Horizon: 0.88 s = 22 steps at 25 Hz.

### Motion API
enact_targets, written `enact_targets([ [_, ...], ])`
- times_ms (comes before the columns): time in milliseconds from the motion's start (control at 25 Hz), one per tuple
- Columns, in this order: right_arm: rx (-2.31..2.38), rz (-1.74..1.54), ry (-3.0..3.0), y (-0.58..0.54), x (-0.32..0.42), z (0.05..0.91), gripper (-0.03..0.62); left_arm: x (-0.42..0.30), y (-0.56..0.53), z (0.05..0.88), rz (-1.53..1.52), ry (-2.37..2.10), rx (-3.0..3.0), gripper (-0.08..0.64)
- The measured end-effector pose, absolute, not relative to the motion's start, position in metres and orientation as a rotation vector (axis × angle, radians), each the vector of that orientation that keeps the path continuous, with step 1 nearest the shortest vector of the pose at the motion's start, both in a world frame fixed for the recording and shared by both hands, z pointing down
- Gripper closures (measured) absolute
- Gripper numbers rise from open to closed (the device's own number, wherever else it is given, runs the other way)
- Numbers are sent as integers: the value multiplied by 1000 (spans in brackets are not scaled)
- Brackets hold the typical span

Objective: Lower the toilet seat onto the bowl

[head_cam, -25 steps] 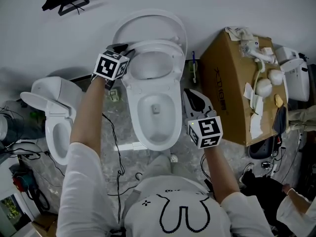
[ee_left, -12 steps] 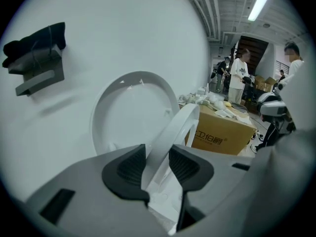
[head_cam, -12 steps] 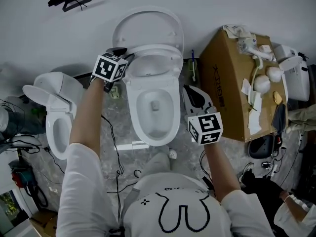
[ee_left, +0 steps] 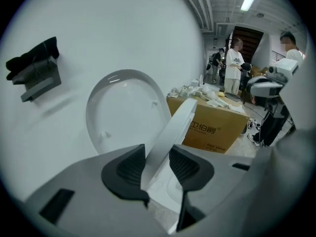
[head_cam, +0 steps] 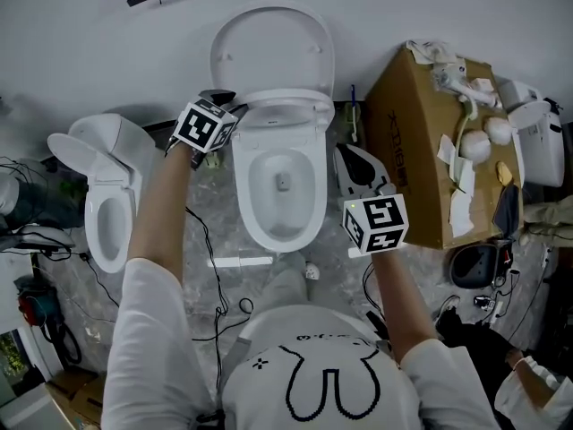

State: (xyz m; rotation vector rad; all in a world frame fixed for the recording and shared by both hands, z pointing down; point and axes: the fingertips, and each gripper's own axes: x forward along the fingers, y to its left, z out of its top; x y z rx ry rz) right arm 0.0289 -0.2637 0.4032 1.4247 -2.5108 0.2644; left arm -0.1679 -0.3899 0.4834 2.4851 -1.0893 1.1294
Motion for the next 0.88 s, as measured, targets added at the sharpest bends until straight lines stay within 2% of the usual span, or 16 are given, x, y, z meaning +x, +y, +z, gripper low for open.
enact_targets([
  [880, 1396, 307, -2545, -199, 42, 412, 564, -164, -305, 510, 1293, -1053, 2443, 391],
])
